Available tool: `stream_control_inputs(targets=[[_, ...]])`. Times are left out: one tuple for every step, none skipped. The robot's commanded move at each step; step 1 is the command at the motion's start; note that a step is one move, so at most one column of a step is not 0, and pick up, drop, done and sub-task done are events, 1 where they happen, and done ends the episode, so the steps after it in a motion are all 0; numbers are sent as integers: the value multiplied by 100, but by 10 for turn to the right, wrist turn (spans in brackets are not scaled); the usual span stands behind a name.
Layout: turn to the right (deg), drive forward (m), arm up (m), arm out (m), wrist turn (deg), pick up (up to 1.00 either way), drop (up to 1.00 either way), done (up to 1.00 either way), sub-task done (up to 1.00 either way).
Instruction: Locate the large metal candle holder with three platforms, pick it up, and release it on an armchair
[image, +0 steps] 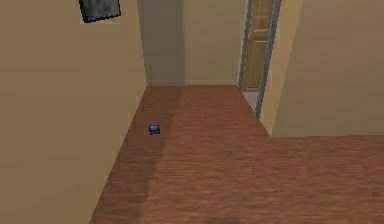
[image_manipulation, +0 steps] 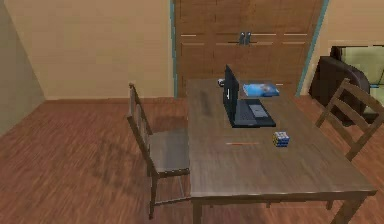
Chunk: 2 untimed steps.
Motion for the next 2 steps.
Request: stream_control_inputs(targets=[[120,0,0,0,0,0,0,0,0],[0,15,0,0,0,0,0,0,0]])
